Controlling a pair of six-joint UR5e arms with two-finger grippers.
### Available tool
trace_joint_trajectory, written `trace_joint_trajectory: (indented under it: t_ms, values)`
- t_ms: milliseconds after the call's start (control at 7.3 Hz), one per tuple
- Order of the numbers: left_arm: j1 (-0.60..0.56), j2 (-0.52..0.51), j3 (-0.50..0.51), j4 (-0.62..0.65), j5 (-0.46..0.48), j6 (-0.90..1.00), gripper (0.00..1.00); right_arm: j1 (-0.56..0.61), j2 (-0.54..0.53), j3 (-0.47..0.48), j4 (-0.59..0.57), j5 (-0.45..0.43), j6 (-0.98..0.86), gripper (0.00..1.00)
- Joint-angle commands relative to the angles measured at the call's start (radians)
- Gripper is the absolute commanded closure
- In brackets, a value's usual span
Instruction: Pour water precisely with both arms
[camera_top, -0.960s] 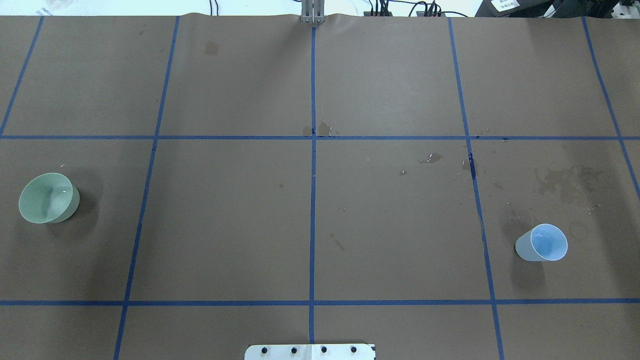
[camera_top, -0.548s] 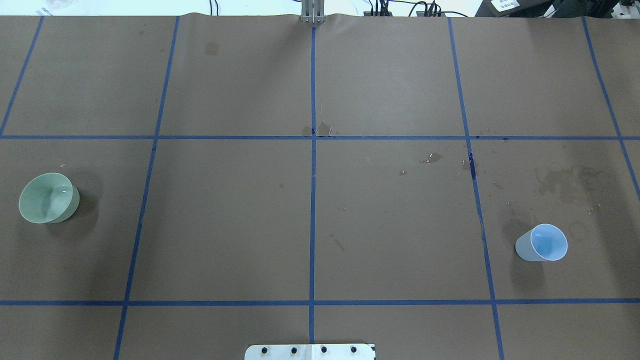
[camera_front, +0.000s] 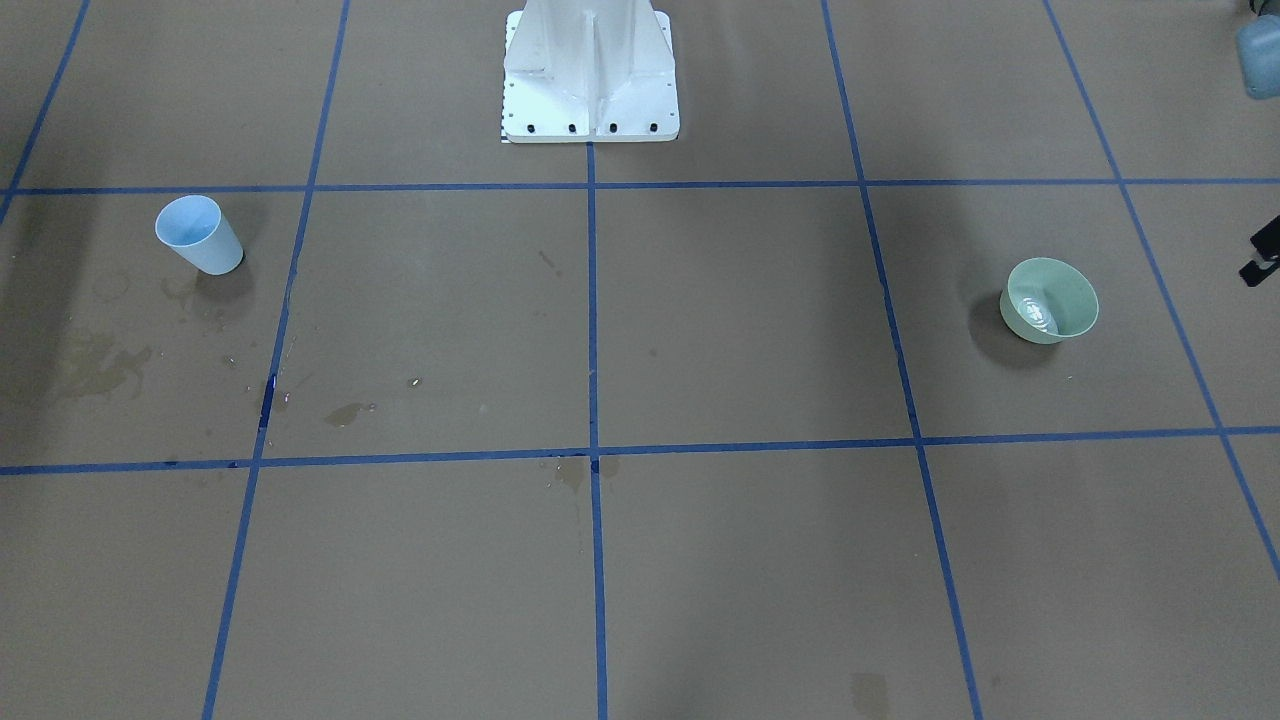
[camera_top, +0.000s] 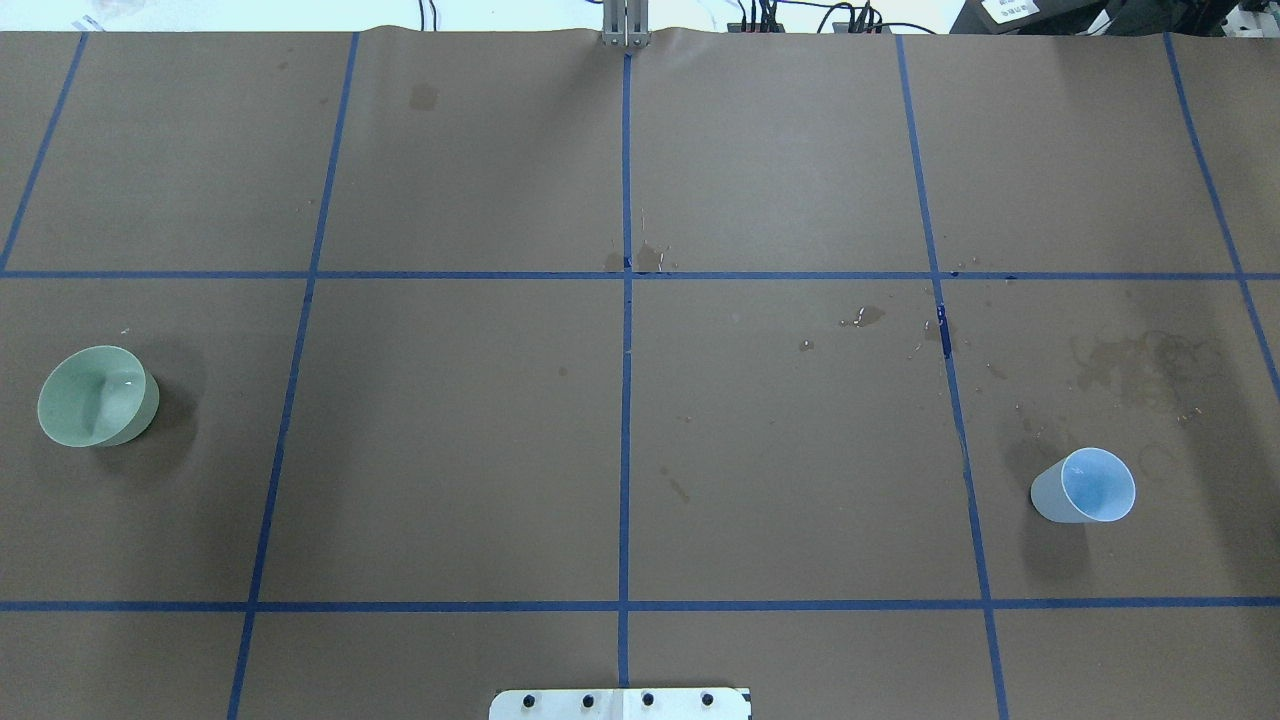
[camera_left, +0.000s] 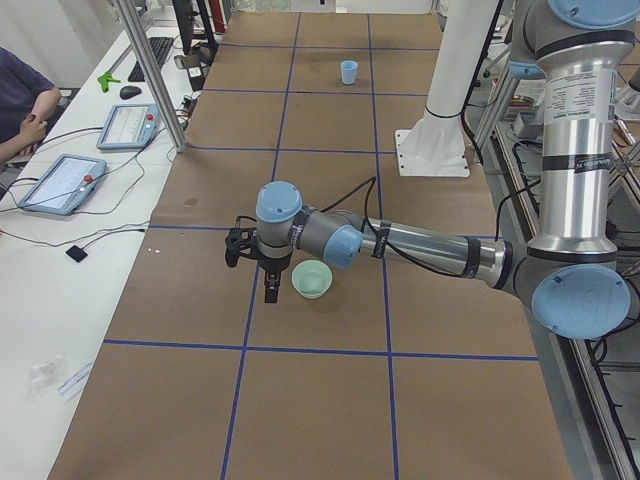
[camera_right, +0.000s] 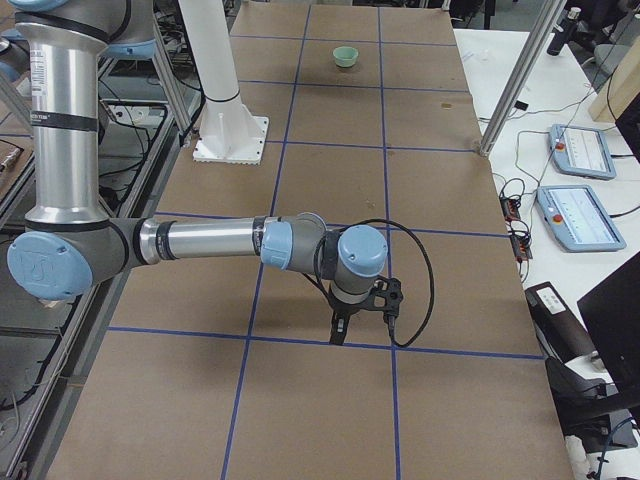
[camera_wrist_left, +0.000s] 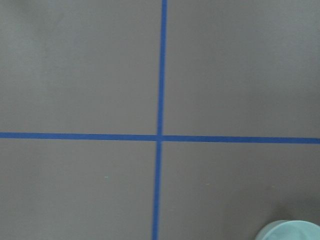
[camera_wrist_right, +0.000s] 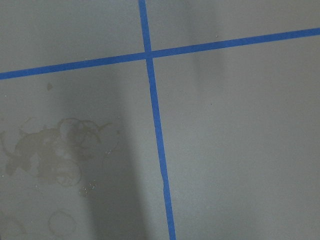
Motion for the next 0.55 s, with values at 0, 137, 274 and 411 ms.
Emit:
trace_joint_trajectory:
  t_ms: [0,137,274,411]
  values:
    - [0.156,0.101,0.039,-0.332,0.063,-0.258,0.0,0.0,-0.003,0.019,0.0,-0.001,0.002,0.0]
    - [0.216,0.112,0.064,-0.438,0.098,-0.367,0.0,0.0,-0.004,0.02,0.0,-0.001,0.002,0.0]
    - [0.289,0.112,0.085,-0.454,0.158,-0.403,0.0,0.0,-0.003,0.018,0.0,-0.002,0.0,0.0]
    - [0.334,0.112,0.127,-0.488,0.195,-0.417,0.0,0.0,-0.004,0.017,0.0,-0.005,0.0,0.0]
